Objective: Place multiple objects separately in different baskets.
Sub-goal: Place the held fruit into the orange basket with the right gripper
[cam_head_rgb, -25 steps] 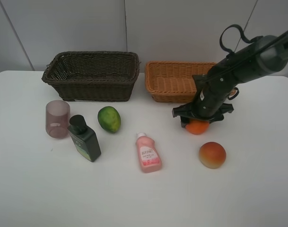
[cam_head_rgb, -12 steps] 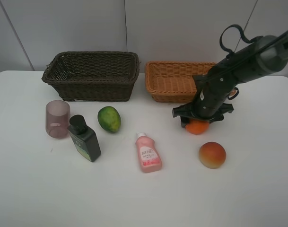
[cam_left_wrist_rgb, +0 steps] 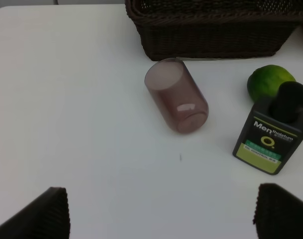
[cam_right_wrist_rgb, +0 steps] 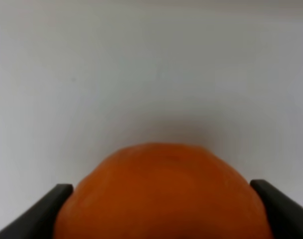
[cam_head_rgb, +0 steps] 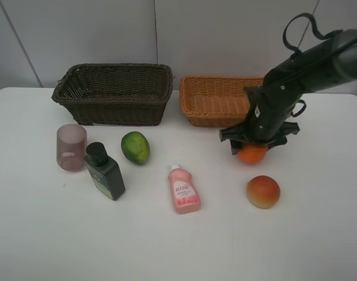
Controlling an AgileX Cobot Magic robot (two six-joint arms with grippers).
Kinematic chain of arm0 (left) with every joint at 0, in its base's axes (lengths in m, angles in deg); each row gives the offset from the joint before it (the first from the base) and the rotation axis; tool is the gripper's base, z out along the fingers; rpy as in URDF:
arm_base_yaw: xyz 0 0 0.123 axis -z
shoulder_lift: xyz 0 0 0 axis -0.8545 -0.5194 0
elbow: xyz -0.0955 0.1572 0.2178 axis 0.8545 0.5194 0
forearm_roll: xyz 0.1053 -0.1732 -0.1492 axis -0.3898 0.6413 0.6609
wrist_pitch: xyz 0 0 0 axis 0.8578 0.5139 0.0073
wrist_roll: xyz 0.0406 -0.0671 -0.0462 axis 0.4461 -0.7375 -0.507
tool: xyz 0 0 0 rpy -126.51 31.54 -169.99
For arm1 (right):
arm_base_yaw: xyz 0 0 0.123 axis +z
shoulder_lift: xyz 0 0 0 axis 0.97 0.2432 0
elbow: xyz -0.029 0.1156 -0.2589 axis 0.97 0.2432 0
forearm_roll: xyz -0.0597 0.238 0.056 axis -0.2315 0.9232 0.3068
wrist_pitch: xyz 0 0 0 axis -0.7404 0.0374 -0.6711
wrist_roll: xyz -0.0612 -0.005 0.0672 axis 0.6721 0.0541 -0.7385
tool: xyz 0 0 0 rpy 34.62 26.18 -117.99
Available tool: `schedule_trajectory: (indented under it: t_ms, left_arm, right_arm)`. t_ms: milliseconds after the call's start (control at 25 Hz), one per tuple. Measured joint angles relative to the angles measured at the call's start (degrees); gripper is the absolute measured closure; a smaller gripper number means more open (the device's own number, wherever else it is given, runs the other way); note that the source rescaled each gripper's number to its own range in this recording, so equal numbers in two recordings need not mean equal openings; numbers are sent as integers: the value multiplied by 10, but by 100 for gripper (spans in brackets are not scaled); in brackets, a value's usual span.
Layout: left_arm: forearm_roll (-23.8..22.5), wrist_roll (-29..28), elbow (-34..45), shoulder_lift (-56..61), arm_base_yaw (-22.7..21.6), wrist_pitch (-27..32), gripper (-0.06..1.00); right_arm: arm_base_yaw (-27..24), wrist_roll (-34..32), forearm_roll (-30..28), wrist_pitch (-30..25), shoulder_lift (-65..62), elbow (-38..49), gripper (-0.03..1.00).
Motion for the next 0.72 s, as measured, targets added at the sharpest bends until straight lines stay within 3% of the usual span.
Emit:
schedule_trajectory:
  t_ms: [440,720]
  left_arm:
    - [0,0,0,0,0,0,2]
    - [0,0,0,0,0,0,2]
  right_arm:
    - [0,174,106,-181,-32,-126,53]
    - [-21,206,122,-257,15,-281,53]
